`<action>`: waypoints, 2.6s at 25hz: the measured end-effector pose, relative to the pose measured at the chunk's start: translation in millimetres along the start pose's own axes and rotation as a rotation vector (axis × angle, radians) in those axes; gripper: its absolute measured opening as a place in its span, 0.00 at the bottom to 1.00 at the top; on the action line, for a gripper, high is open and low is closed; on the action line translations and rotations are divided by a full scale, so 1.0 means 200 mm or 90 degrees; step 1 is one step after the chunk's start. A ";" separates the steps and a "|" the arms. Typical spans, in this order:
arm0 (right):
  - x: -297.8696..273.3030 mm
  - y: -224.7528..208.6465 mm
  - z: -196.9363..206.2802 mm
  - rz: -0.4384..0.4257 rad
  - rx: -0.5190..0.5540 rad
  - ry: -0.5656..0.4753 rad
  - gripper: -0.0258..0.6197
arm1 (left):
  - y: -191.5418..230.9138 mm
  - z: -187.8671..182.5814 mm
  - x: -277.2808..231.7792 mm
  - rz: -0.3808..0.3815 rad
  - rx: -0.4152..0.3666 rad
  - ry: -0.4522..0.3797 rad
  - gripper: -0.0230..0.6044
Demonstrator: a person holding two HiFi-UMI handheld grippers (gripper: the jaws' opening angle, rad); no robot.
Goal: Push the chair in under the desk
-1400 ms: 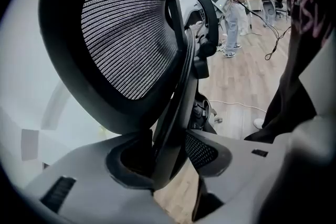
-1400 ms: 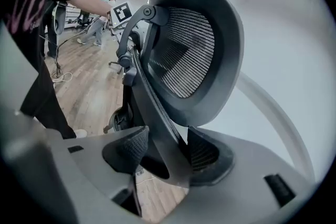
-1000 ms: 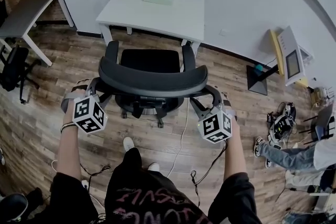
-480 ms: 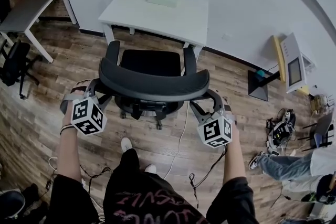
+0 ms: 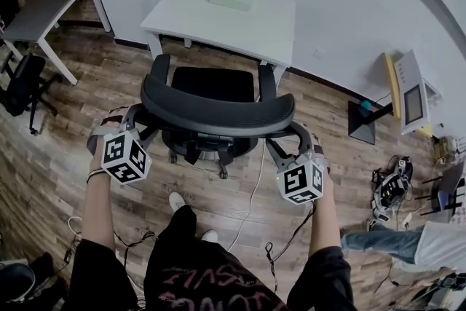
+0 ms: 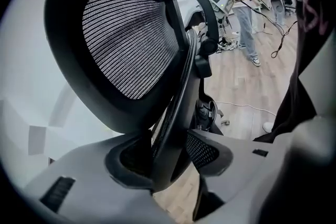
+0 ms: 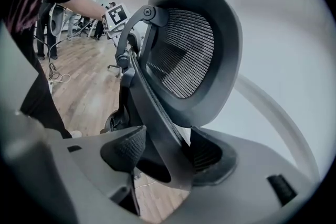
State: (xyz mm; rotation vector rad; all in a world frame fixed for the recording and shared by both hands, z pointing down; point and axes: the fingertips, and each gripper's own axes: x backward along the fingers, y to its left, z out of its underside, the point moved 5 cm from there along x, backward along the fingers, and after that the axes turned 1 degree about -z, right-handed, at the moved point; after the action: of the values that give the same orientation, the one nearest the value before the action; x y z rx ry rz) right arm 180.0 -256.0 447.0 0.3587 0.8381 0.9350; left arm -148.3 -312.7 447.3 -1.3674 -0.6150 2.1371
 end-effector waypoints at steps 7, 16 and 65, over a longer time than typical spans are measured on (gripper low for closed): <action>-0.14 -0.09 -0.01 0.001 -0.002 0.008 0.43 | 0.12 0.02 -0.11 -0.006 -0.006 -0.009 0.39; -0.38 -0.18 -0.10 0.012 -0.008 0.024 0.43 | 0.37 0.13 -0.28 0.002 -0.010 -0.017 0.39; -1.31 -0.85 -0.11 0.081 -0.043 0.048 0.46 | 1.34 0.13 -1.21 0.003 -0.032 -0.055 0.43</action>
State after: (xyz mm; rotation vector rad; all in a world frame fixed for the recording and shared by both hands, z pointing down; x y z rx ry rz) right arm 175.9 -570.1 454.5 0.3224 0.8578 1.0977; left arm -137.5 -675.0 454.3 -1.3091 -0.7049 2.2080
